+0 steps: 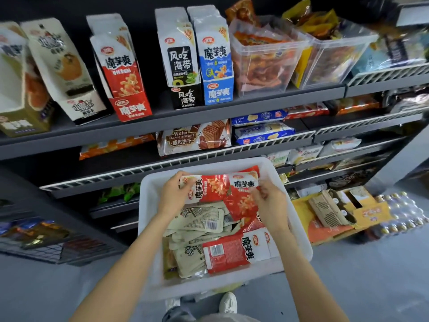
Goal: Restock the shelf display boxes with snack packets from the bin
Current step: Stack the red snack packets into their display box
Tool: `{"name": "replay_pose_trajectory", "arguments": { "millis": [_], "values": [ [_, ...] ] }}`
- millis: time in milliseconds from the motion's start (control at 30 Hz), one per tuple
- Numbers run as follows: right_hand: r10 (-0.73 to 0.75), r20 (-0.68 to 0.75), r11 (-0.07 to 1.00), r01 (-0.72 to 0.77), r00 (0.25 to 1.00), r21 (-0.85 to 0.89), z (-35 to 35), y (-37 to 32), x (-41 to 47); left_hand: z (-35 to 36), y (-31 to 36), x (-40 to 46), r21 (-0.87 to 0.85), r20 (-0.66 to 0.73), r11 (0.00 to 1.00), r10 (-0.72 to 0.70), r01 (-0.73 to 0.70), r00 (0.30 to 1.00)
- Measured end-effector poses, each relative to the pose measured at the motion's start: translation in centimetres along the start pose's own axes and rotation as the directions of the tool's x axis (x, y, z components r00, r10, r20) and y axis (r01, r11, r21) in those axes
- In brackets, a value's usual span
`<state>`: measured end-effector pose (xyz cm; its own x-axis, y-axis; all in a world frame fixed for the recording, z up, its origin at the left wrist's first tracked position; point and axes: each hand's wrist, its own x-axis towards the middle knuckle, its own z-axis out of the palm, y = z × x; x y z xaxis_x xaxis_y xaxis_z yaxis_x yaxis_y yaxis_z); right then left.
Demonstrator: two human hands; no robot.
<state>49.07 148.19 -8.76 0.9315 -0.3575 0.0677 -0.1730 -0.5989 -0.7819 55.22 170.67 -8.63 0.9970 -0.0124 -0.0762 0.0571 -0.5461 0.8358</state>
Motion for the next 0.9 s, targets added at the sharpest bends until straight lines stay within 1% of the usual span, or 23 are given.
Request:
{"name": "replay_pose_trajectory", "arguments": {
  "millis": [67,100,167,200,267,333,400,433,500,567,667,733,800,900],
  "values": [
    [0.044,0.035,0.986,-0.049,0.998,0.162,-0.1,-0.6,0.1,-0.8,-0.6,-0.6,0.032,-0.011,0.999,-0.021,0.022,1.0],
    [0.08,0.055,0.96,-0.092,0.995,0.266,-0.2,-1.0,0.1,-1.0,-1.0,-0.8,0.034,-0.006,0.999,-0.037,0.037,0.999],
    [0.135,0.106,0.872,-0.169,0.985,0.46,-0.2,-2.0,0.1,-1.5,-1.4,-1.2,-0.011,0.028,0.995,-0.101,0.102,0.994],
    [0.156,0.118,0.838,-0.194,0.981,0.51,-0.1,-2.6,0.1,-1.8,-1.6,-1.3,-0.062,0.054,0.988,-0.136,0.14,0.989],
    [0.193,0.134,0.79,-0.235,0.972,0.567,0.2,-3.2,0.1,-2.3,-1.9,-1.3,-0.144,0.108,0.967,-0.195,0.209,0.975],
    [0.223,0.149,0.756,-0.268,0.963,0.597,0.4,-3.7,-0.2,-2.8,-1.8,-1.6,-0.189,0.12,0.956,-0.205,0.225,0.971],
    [0.247,0.18,0.721,-0.305,0.952,0.622,0.5,-4.1,-0.3,-3.3,-1.7,-1.6,-0.242,0.086,0.943,-0.214,0.229,0.973],
    [0.245,0.2,0.709,-0.316,0.949,0.63,0.5,-4.5,-0.3,-3.7,-1.5,-1.6,-0.255,0.049,0.943,-0.209,0.215,0.977],
    [0.221,0.243,0.695,-0.328,0.944,0.64,0.4,-5.6,0.0,-5.1,-0.7,-1.7,-0.291,-0.04,0.945,-0.17,0.151,0.985],
    [0.17,0.265,0.705,-0.305,0.949,0.641,0.3,-7.3,0.4,-7.2,0.6,-1.6,-0.322,-0.114,0.946,-0.09,0.049,0.989],
    [0.066,0.258,0.707,-0.228,0.964,0.669,0.2,-10.9,1.5,-11.4,3.7,-1.3,-0.275,-0.213,0.947,0.11,-0.168,0.971],
    [-0.012,0.197,0.695,-0.134,0.98,0.707,0.4,-13.6,2.7,-14.6,5.9,-0.6,-0.257,-0.309,0.922,0.205,-0.289,0.929],
    [-0.075,0.137,0.681,-0.05,0.988,0.73,0.6,-16.5,4.2,-17.4,8.1,0.4,-0.239,-0.416,0.884,0.28,-0.401,0.865],
    [-0.146,0.087,0.624,0.024,0.985,0.781,0.9,-20.8,6.0,-20.9,10.5,2.8,-0.225,-0.548,0.842,0.307,-0.491,0.778]
  ]
}}
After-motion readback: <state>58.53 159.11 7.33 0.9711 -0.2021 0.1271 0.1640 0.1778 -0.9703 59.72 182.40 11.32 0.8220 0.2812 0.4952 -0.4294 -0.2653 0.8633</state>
